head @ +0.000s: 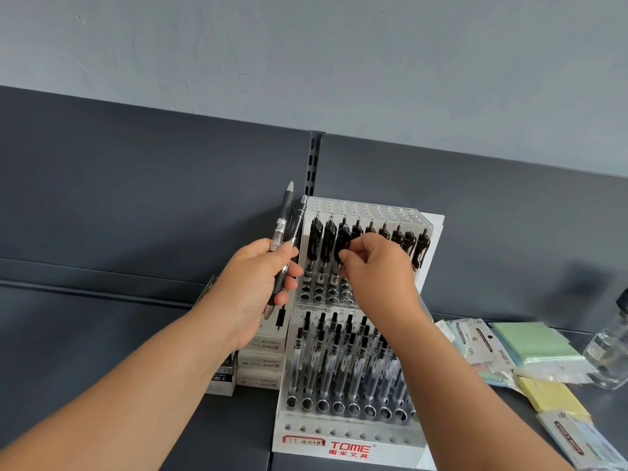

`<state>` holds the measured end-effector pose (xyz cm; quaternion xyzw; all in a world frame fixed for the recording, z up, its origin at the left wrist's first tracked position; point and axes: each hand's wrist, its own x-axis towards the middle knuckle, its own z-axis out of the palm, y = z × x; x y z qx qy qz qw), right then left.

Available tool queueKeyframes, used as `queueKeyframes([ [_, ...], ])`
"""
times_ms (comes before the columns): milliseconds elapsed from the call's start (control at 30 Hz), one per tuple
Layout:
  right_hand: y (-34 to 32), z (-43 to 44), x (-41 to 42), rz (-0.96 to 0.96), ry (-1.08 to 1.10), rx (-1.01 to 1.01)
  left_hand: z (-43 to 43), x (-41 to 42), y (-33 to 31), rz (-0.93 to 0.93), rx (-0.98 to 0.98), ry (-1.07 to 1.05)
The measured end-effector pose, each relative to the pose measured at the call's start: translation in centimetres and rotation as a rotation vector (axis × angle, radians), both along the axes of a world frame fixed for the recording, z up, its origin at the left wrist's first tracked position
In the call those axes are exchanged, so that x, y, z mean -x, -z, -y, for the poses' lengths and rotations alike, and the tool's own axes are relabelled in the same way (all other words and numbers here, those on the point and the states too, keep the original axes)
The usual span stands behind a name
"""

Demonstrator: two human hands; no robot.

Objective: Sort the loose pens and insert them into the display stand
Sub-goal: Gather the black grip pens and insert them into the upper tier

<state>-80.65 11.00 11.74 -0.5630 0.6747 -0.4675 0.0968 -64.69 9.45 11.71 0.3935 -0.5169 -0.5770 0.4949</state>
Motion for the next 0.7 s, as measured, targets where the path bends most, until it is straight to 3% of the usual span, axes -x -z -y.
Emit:
queueKeyframes([
  [167, -0.9, -0.5, 0.2, -0.062, 0.022, -0.014, -0.7, 0.3, -0.2, 0.011, 0.01, 0.029],
  [267, -1.8, -1.5, -0.1, -0.012, 0.057, 0.128, -1.2, 0.5, -0.5, 0.021, 0.022, 0.079],
  [333, -2.5, -2.0, -0.7, 0.167, -0.045, 0.172, -1.5, 0.7, -0.7, 0.037, 0.03, 0.121],
  [500, -3.3, -2.2, -1.1, 0.714, -0.414, 0.043, -2.1, 1.1, -1.1, 0.05, 0.041, 0.217],
  [700, -3.0, -2.3, -0.2, 0.924, -0.505, 0.014, -2.0, 1.4, -1.0, 0.031, 0.046, 0.171],
])
